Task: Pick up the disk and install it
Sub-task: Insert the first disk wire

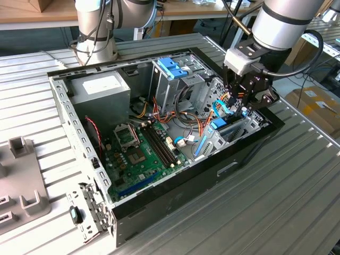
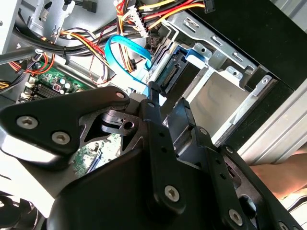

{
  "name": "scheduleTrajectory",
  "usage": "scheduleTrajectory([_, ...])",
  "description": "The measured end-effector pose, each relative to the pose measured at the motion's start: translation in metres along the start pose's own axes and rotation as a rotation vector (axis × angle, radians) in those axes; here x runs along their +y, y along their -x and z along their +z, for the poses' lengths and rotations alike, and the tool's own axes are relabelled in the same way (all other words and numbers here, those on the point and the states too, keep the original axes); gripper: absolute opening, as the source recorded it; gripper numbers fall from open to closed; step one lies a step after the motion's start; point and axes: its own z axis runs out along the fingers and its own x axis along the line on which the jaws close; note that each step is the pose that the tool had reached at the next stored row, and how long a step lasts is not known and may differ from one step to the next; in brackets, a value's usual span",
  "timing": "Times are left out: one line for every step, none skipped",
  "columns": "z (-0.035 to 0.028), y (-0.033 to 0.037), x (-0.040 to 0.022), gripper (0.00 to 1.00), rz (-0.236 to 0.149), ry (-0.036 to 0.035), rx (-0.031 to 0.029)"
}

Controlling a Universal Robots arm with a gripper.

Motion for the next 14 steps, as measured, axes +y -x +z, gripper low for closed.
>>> scheduleTrajectory([0.0000,0.0000,0.0000,0.36,0.000,0.0000,0.0000])
scheduleTrajectory([-0.0001,0.0000,0.0000,0.36,0.000,0.0000,0.0001])
scheduleTrajectory([-0.0001,0.0000,0.0000,0.36,0.000,0.0000,0.0000])
scheduleTrajectory([-0.0001,0.0000,0.0000,0.36,0.000,0.0000,0.0000])
scheduleTrajectory([-0.0001,0.0000,0.0000,0.36,0.000,0.0000,0.0000])
scheduleTrajectory([-0.0001,0.0000,0.0000,0.36,0.000,0.0000,0.0001])
scheduleTrajectory([-0.0002,0.0000,0.0000,0.36,0.000,0.0000,0.0001])
scheduleTrajectory([-0.0002,0.0000,0.0000,0.36,0.000,0.0000,0.0000])
scheduleTrajectory([-0.0002,-0.0001,-0.0017,0.36,0.000,0.0013,0.0002])
scheduleTrajectory([0.0001,-0.0001,-0.0028,0.36,0.000,0.0024,0.0000])
scheduleTrajectory([0.0002,-0.0002,-0.0038,0.36,0.000,0.0034,0.0000])
scheduleTrajectory([0.0003,-0.0002,-0.0046,0.36,0.000,0.0042,-0.0002])
scheduleTrajectory([0.0003,-0.0002,-0.0046,0.36,0.000,0.0043,-0.0002])
scheduleTrajectory([0.0003,-0.0002,-0.0046,0.36,0.000,0.0044,-0.0002])
